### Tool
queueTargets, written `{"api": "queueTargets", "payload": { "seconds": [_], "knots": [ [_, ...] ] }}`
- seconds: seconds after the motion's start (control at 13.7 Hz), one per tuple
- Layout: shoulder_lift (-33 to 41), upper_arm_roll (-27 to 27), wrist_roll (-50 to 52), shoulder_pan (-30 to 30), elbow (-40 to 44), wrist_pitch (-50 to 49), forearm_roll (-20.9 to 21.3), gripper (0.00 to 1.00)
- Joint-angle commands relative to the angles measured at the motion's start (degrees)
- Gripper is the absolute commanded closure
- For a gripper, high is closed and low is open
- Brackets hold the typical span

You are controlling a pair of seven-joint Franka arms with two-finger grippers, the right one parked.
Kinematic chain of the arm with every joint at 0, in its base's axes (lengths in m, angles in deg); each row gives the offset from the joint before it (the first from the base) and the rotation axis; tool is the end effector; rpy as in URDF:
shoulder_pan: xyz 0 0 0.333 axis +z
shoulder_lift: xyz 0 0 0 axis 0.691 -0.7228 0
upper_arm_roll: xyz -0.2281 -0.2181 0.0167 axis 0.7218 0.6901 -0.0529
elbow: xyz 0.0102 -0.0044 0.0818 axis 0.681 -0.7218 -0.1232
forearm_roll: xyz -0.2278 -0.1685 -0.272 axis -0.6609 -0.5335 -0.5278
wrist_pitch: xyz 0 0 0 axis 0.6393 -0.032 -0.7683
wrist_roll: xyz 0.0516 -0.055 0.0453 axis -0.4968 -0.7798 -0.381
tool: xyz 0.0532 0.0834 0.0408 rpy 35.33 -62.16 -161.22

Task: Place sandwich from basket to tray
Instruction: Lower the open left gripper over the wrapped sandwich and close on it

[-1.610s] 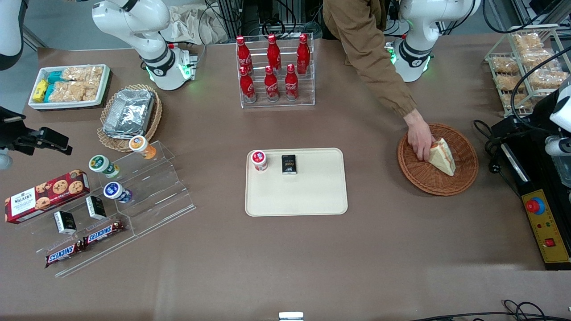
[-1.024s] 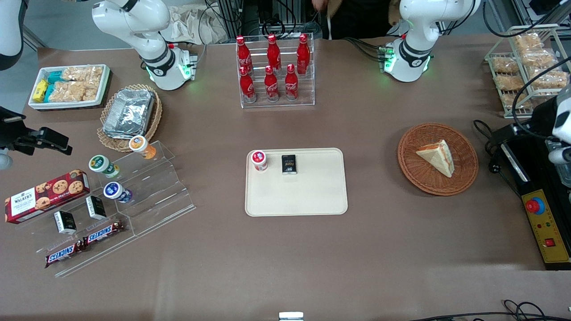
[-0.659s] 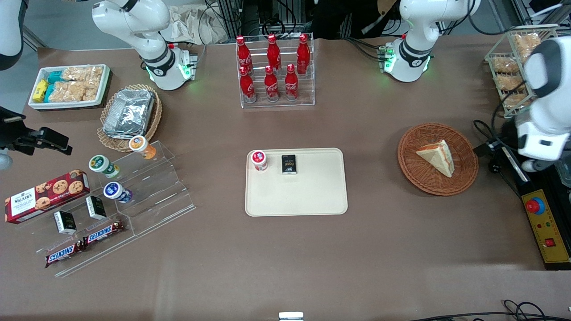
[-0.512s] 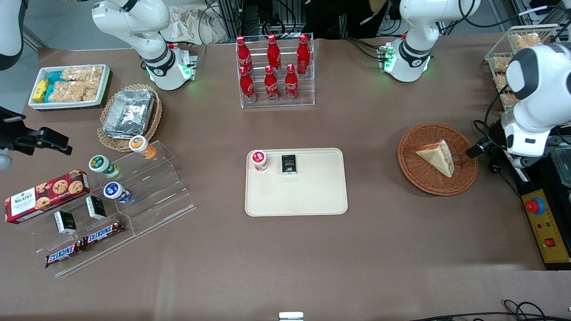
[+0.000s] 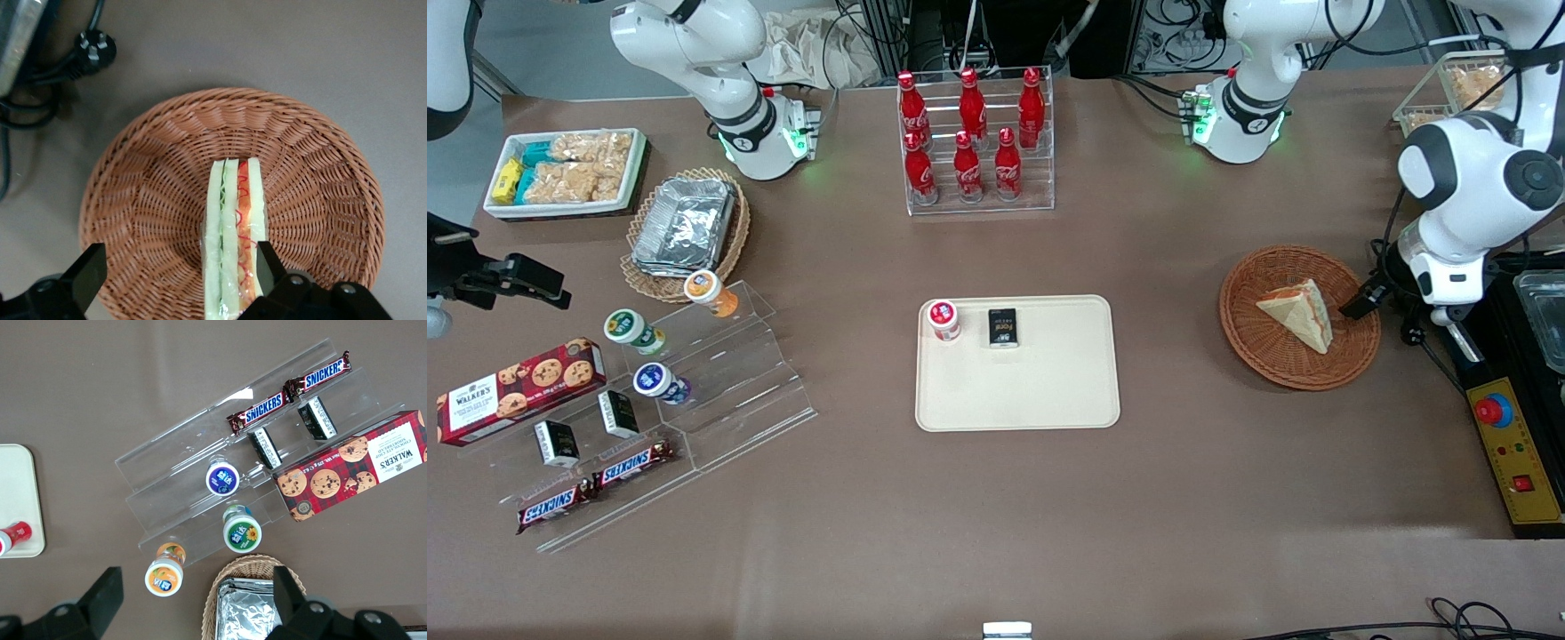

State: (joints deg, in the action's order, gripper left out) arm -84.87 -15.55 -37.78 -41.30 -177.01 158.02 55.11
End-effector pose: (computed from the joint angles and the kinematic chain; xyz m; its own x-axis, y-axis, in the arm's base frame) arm 0.4604 0.0881 0.3039 0.6786 0.7342 -0.0224 0.7345 -0.6786 0.0087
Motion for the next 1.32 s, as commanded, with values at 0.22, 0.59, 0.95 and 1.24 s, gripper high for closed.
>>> {"api": "queueTargets", "payload": {
  "seconds": [0.22, 0.59, 0.95, 1.24],
  "knots": [
    [-2.71, 2.03, 3.27, -0.74, -3.63, 7.68, -5.81, 0.00],
    [-4.29, 5.20, 7.05, -0.83, -7.50, 14.00, -5.81, 0.02],
    [-5.61, 5.30, 7.14, -0.83, -8.29, 15.07, -5.81, 1.00],
    [-2.99, 5.65, 6.10, -0.83, -7.24, 11.74, -5.64, 1.00]
  ]
}}
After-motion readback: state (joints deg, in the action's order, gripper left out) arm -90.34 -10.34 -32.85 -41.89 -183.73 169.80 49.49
